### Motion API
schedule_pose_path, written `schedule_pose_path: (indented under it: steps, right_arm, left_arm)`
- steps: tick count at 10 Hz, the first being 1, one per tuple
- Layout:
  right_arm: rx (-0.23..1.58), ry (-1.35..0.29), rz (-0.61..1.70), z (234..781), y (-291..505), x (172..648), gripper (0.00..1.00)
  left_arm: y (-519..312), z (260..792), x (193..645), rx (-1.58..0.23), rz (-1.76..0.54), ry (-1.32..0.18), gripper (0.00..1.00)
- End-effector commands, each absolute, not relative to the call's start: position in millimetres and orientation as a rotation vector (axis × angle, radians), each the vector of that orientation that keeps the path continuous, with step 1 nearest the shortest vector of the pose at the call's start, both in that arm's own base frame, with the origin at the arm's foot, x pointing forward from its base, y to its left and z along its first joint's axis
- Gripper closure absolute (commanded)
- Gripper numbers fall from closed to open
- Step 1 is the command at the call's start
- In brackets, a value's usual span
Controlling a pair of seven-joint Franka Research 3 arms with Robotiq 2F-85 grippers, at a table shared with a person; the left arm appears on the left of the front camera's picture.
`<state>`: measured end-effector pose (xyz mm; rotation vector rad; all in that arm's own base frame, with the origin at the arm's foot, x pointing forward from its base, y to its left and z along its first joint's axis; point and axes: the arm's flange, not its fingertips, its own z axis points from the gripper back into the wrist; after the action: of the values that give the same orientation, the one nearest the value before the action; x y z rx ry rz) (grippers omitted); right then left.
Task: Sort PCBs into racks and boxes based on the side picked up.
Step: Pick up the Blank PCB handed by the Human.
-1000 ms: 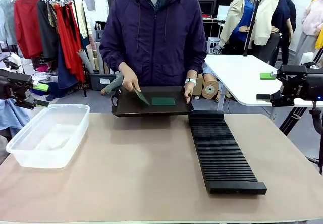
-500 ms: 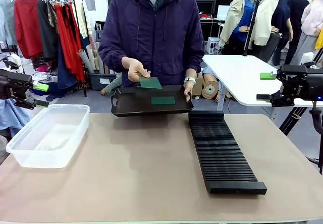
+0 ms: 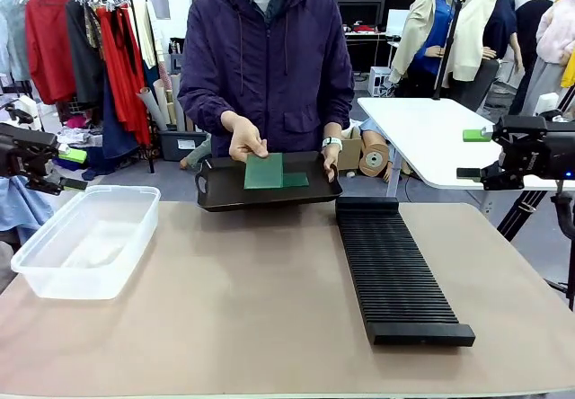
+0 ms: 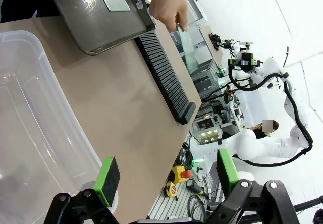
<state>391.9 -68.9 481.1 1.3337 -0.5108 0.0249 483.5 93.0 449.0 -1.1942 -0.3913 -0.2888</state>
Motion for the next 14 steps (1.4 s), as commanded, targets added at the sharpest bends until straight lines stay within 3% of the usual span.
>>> schedule_pose_path:
  steps: [1,4,8,14]
  right_arm:
    - [1.35,-0.523,0.023,483.9,-67.7,393.3,0.0]
    - [1.35,-0.523,0.023,483.9,-67.7,393.3,0.0]
    - [1.35,-0.523,0.023,483.9,-67.7,393.3,0.0]
    - [1.35,-0.523,0.023,483.9,-67.7,393.3,0.0]
  left_arm:
    - [93.2,451.4,484.4,-1.184,-0.285,-0.383,0.0]
    - [93.0,449.0,483.5,-1.194,-0.289,-0.391,0.0]
    - [56.3,435.3,521.9,-1.306,-0.228,-0.424,0.0]
    - [-17.5,420.7,561.7,-1.369,-0.26,-0.348,0.0]
